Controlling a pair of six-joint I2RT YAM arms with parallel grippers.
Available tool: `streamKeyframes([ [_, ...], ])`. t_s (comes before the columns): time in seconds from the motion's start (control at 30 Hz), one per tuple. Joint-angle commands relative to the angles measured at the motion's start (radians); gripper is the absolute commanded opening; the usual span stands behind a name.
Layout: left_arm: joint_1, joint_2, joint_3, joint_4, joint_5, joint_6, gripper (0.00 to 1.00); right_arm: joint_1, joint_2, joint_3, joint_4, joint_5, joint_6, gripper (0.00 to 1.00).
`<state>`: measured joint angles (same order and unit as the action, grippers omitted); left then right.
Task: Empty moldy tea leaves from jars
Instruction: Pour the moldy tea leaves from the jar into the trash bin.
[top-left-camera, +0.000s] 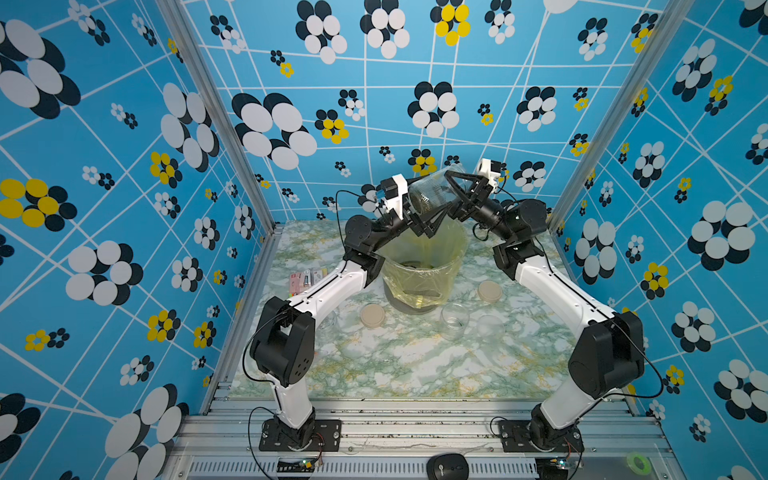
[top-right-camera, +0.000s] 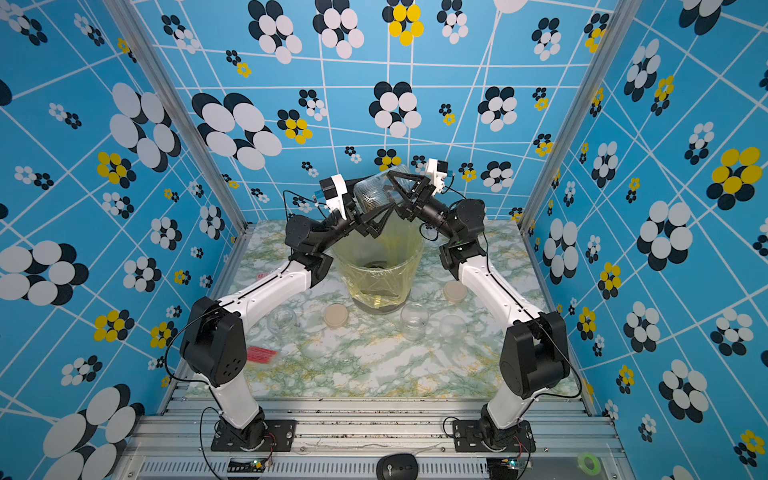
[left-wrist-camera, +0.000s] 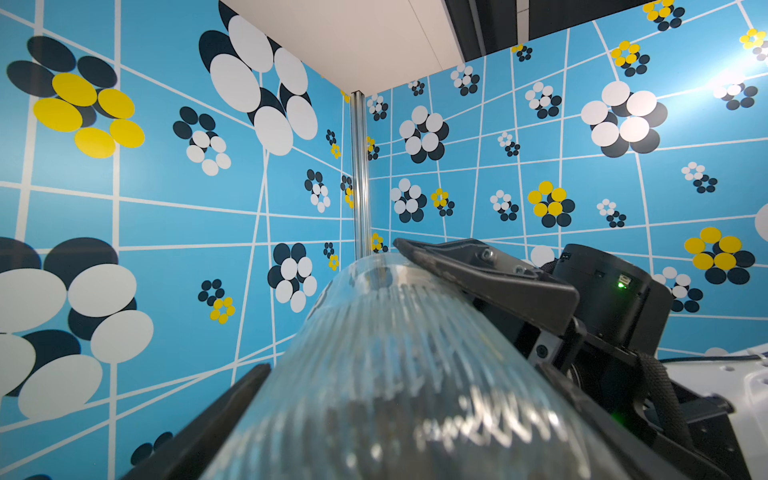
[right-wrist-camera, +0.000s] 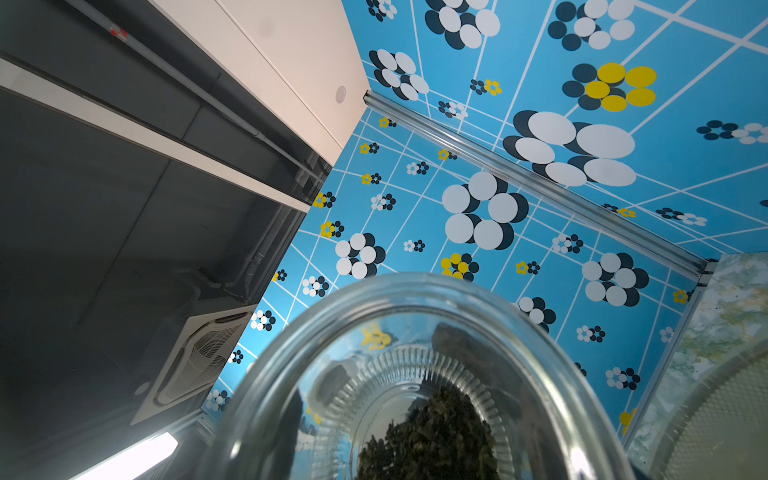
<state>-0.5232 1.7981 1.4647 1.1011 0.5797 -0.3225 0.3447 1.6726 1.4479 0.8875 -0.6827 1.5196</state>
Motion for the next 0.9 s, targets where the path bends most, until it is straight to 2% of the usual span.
streamKeyframes([
  [0.0, -0.011, 0.002, 0.069, 0.025, 0.021, -0.011, 1.00, 0.009, -0.026, 0.011, 0.067, -0.018, 0.011, 0.36],
  [0.27, -0.017, 0.021, 0.106, 0.016, 0.023, -0.010, 0.96, 0.010, -0.020, 0.000, 0.070, -0.021, 0.013, 0.36],
  [0.37, -0.018, 0.026, 0.116, 0.011, 0.030, -0.011, 0.90, 0.010, -0.014, 0.007, 0.074, -0.023, 0.016, 0.36],
  [0.43, -0.019, 0.028, 0.118, 0.012, 0.036, -0.012, 0.83, 0.009, -0.010, 0.009, 0.076, -0.023, 0.020, 0.36],
  [0.7, -0.022, 0.029, 0.106, 0.032, 0.055, -0.018, 0.32, 0.010, 0.009, 0.005, 0.091, -0.029, 0.030, 0.36],
  [0.8, -0.020, 0.024, 0.103, 0.009, 0.078, -0.019, 0.19, 0.009, 0.015, 0.007, 0.091, -0.032, 0.030, 0.38],
  [0.87, -0.017, 0.009, 0.112, -0.064, 0.090, -0.017, 0.13, 0.010, 0.019, 0.011, 0.098, -0.034, 0.027, 0.45],
])
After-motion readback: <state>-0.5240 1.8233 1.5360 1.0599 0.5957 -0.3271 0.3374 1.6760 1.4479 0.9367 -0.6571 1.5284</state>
